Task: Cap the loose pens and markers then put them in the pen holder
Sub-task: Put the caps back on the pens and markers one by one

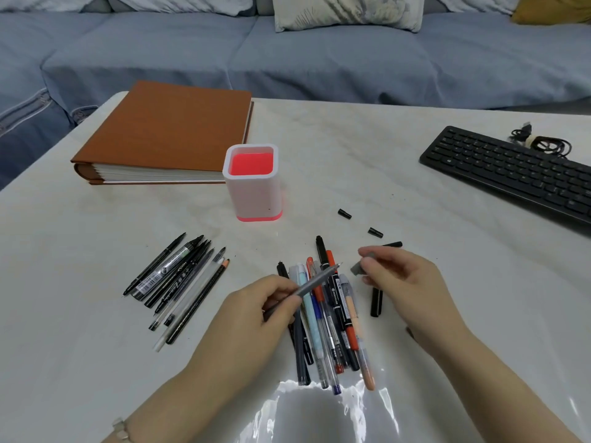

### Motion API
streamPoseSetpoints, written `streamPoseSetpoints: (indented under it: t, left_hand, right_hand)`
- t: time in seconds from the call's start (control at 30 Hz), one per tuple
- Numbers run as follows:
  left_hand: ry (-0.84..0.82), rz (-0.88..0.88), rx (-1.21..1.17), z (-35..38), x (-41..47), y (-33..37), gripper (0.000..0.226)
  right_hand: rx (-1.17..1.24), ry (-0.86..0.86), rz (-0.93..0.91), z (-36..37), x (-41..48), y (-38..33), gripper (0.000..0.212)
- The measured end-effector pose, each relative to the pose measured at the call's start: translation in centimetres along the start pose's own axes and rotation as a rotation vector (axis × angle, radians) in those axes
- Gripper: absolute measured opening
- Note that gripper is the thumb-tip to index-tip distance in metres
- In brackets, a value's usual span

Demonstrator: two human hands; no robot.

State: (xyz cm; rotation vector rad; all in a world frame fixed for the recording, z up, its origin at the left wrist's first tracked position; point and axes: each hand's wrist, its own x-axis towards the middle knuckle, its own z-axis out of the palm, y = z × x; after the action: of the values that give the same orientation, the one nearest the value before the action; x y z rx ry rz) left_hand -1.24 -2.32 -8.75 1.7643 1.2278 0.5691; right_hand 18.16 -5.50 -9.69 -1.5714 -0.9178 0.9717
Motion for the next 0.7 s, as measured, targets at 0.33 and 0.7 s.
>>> streamPoseSetpoints:
  t: [0.33, 0.7]
  left_hand:
    - [-0.054, 0.085, 0.025, 0.3, -0.6, 1.6, 0.019]
    - [0.026, 0.249, 0.151, 0.4, -0.8, 1.7, 0.019]
  right_hand:
    - [0.287, 0.022, -0.023, -0.4, -2.8, -2.1, 0.023]
    - [0.242, -0.011, -0.036, 0.2, -3.6, -2.1, 0.032]
